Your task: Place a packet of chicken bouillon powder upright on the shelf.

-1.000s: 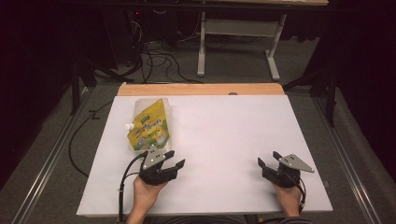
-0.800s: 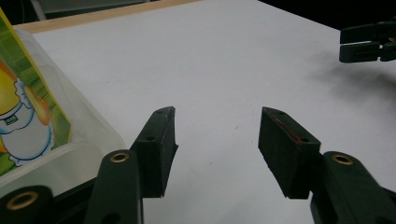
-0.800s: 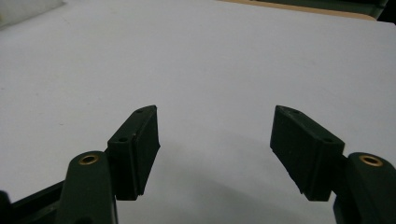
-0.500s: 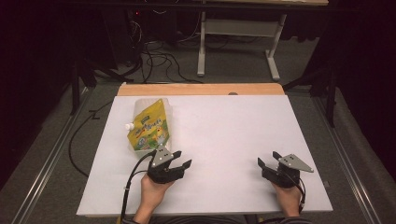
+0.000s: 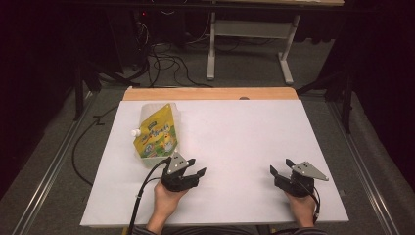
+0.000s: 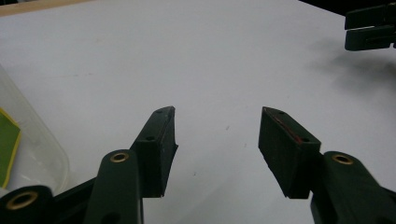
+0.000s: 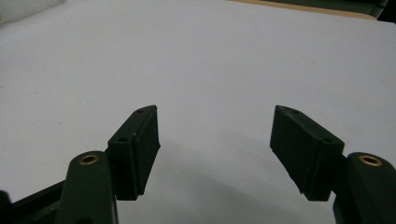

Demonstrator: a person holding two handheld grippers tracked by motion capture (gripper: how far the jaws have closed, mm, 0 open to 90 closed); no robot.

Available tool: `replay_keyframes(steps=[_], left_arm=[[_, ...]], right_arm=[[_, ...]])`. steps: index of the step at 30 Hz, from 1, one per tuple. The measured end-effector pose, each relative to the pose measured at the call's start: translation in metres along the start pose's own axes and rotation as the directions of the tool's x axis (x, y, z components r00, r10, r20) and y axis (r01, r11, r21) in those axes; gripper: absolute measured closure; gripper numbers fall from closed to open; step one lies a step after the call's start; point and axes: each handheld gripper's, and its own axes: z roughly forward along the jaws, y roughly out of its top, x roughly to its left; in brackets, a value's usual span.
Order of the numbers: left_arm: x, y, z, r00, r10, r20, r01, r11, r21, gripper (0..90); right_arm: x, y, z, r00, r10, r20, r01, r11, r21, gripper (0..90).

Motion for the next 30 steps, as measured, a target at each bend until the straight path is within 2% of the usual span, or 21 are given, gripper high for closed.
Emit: replay_keyframes(steps=[9, 17, 30], left_arm=[[0.001, -0.005, 0.007, 1.0, 0.001, -0.006, -0.001, 0.9999, 0.015, 46.2], [0.002, -0.01, 0.015, 0.9999, -0.007, -0.011, 0.007, 0.9999, 0.009, 46.0], [0.006, -0.02, 0.025, 0.9989, 0.016, -0.045, -0.015, 0.9995, 0.027, 46.1]], right_arm=[[0.0, 0.0, 0.0, 1.0, 0.0, -0.001, 0.0, 1.0, 0.002, 33.3], [0.0, 0.0, 0.0, 1.0, 0.001, 0.001, -0.001, 1.0, -0.001, 33.4], [0.0, 0.0, 0.0, 1.0, 0.002, 0.0, -0.002, 1.0, -0.001, 33.4]])
